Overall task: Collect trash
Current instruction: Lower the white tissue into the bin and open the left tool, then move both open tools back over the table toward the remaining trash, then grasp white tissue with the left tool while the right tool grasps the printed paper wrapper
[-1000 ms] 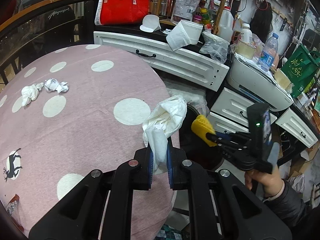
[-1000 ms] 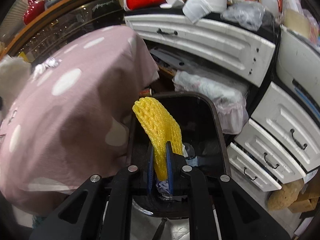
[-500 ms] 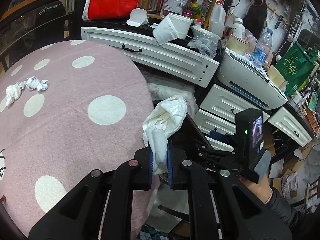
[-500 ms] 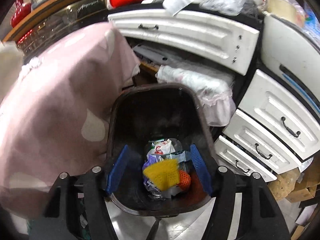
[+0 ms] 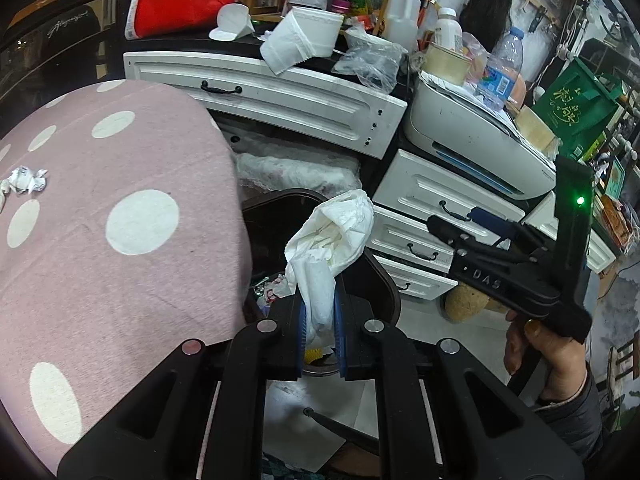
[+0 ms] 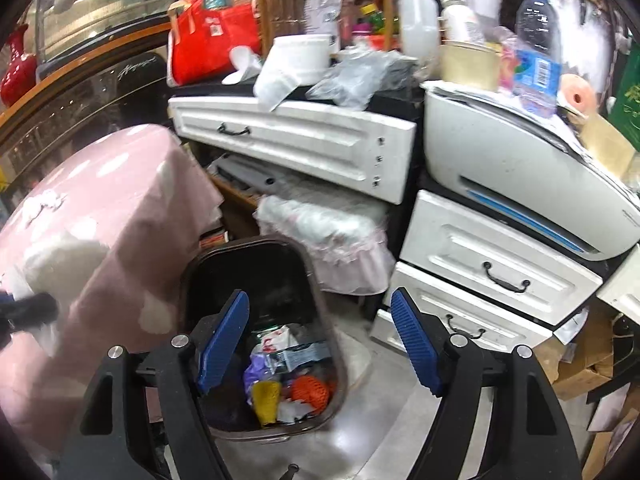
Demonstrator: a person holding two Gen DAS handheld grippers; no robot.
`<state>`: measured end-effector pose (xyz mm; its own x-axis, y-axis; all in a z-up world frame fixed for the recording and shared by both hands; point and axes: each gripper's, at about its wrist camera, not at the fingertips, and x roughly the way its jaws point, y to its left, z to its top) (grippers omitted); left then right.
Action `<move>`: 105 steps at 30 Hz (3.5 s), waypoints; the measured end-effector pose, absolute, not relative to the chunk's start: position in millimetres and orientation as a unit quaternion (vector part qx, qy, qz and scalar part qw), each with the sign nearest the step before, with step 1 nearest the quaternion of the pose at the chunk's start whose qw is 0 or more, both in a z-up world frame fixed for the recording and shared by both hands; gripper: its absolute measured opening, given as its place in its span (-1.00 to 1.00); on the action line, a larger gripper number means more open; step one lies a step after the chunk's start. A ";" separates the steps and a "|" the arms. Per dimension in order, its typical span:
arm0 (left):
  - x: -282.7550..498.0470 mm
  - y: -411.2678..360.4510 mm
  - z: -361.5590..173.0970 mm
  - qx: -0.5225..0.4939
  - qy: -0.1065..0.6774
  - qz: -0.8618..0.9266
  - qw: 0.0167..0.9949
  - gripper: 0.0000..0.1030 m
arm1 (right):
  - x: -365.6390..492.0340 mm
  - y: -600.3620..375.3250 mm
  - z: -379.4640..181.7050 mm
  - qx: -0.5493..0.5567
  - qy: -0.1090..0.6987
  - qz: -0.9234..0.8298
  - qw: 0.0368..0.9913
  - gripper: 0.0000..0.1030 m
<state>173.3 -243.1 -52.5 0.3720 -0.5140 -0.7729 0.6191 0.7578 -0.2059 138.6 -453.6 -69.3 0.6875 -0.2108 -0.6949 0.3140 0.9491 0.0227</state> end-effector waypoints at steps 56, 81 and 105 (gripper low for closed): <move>127.7 -233.5 -53.3 0.141 0.360 -0.342 0.857 0.80 | 155.2 -415.5 -65.3 0.095 0.378 -0.050 0.920 0.73; 262.4 -7.9 1.9 0.095 0.425 -0.140 0.889 0.80 | 239.8 -250.1 -23.7 -0.006 0.383 0.161 0.910 0.73; 461.0 75.1 -71.5 0.085 0.498 -0.101 0.857 0.48 | 437.3 -89.8 -52.2 -0.116 0.416 0.289 0.854 0.30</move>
<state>461.0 75.1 -71.5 0.4832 -0.0882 -0.8711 0.2579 0.9651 0.0453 437.3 -89.8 -52.2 0.4865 0.3974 -0.7781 -0.5898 0.8064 0.0431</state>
